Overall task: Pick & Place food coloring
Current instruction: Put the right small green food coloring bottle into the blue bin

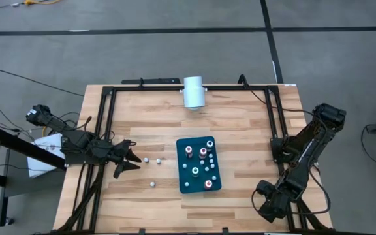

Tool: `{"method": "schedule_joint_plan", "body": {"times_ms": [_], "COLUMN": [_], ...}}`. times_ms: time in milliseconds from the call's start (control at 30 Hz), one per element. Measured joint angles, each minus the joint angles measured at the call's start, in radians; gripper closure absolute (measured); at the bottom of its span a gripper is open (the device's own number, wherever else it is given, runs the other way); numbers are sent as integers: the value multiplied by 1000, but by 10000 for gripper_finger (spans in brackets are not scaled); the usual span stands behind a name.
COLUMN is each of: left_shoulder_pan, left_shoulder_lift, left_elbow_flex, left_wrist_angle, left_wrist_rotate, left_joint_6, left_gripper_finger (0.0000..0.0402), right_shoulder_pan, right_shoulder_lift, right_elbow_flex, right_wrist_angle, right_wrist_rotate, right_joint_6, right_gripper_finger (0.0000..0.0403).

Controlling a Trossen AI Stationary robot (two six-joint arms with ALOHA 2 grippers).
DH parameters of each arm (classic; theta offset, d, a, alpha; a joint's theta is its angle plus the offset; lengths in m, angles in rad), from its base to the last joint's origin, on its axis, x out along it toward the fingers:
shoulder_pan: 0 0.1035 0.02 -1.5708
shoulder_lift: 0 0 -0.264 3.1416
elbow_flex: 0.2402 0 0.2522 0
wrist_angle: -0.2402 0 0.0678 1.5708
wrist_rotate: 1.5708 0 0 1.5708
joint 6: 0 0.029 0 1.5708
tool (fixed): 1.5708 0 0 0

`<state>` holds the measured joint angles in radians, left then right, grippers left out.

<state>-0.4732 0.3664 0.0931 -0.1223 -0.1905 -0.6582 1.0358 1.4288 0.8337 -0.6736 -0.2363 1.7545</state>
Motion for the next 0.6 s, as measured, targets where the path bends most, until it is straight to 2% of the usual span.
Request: {"method": "schedule_joint_plan", "body": {"times_ms": [233,600], "left_shoulder_pan": [0,0], "left_shoulder_lift": [0,0], "left_elbow_flex": [0,0], "left_wrist_angle": [0,0], "left_wrist_rotate": [0,0], "left_joint_6": [0,0], "left_gripper_finger": [236,236], "right_shoulder_pan": [5,2], "right_shoulder_lift": [65,165], "right_elbow_flex": [0,1], "right_wrist_angle": [36,92], "right_wrist_rotate": [-55,-50], "right_joint_6": [-5,-1], "right_gripper_finger": [304,304]}}
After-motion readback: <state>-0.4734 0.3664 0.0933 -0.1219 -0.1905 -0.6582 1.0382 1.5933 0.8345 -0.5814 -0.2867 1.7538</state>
